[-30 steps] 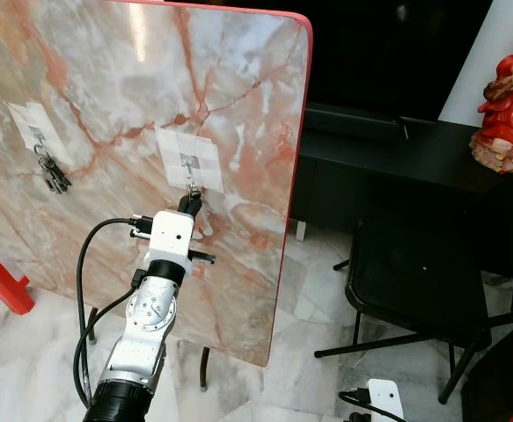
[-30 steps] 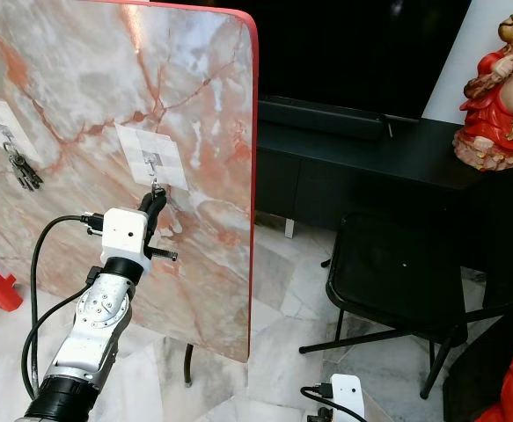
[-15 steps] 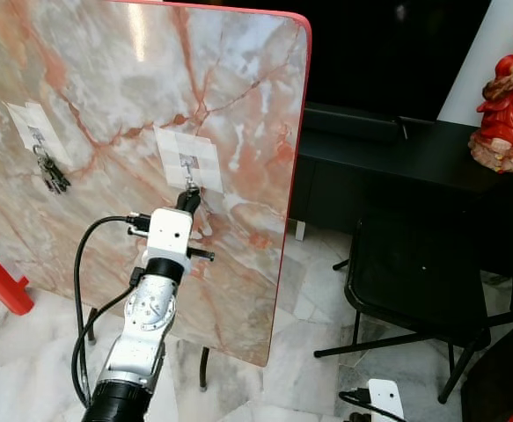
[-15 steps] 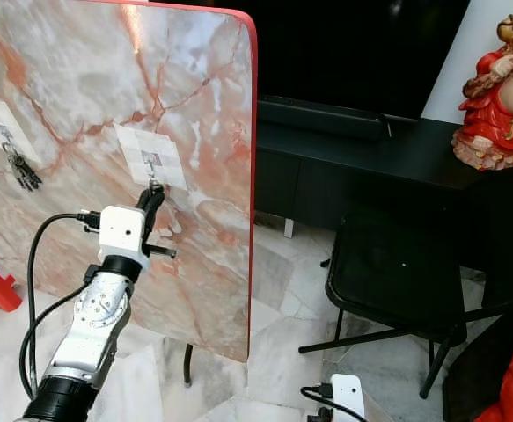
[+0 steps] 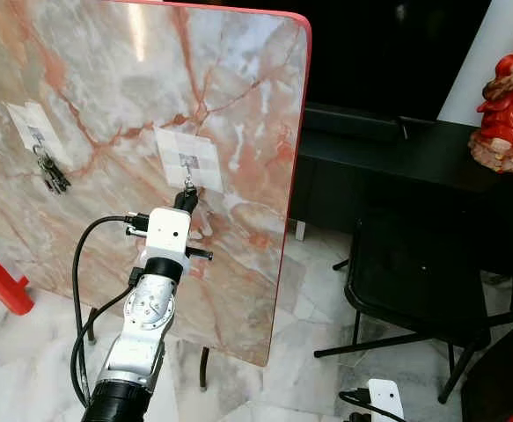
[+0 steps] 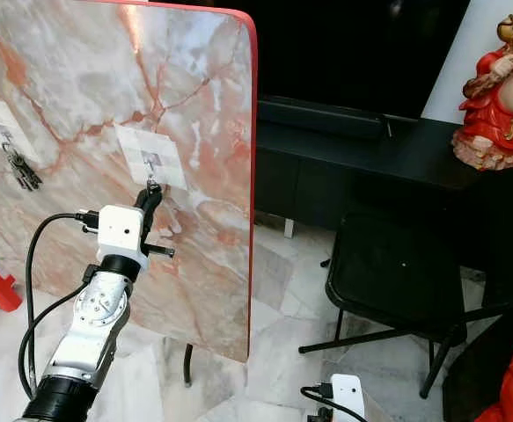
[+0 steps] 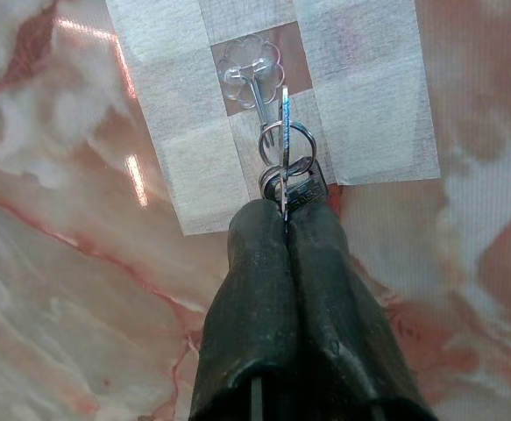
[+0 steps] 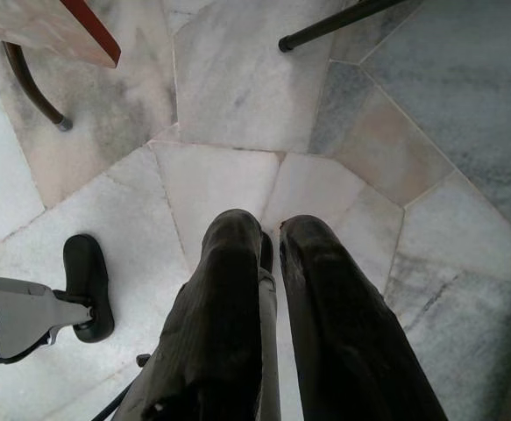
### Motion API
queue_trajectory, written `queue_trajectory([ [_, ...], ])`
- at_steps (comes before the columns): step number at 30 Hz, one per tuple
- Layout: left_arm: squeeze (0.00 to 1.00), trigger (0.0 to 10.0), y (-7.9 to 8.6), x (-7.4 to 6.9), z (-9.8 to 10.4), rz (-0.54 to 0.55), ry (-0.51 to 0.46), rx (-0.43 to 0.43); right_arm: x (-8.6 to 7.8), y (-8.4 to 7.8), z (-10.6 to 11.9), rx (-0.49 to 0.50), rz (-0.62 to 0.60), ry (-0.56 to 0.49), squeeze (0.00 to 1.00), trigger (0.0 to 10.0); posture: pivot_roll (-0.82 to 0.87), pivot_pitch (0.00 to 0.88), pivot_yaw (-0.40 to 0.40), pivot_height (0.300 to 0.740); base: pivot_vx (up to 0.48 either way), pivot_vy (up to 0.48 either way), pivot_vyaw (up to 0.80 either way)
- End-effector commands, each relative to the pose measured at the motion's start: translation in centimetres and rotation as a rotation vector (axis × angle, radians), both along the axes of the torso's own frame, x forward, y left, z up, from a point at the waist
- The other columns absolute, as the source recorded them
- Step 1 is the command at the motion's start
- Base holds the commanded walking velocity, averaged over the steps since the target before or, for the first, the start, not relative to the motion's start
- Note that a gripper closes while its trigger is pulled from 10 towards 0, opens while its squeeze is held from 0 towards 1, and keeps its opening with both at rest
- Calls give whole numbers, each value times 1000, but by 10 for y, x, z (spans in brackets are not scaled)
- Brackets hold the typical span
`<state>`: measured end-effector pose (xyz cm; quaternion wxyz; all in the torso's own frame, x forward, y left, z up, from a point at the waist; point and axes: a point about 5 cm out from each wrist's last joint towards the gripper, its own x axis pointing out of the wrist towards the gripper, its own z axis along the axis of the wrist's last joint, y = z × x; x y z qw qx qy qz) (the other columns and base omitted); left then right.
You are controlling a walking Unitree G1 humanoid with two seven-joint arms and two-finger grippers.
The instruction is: Hang keys on a hook
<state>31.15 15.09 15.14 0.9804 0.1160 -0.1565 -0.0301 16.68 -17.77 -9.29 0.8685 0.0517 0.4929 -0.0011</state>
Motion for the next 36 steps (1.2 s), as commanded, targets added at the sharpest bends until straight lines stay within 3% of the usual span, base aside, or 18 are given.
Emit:
queue_trajectory([
  [1, 0, 10000, 1, 2, 4, 8, -8, 15, 2, 0, 1, -1, -3, -7, 0, 10000, 32, 14, -25, 740, 0, 0, 0],
  [25, 0, 10000, -1, 8, 10, 10, -15, 3, 2, -1, 1, -6, 8, -6, 0, 10000, 27, 13, -29, 740, 0, 0, 0],
  [36, 0, 10000, -2, 6, 3, -1, 16, -4, 2, -1, 1, -5, 10, -7, 0, 10000, 28, 12, -29, 740, 0, 0, 0],
])
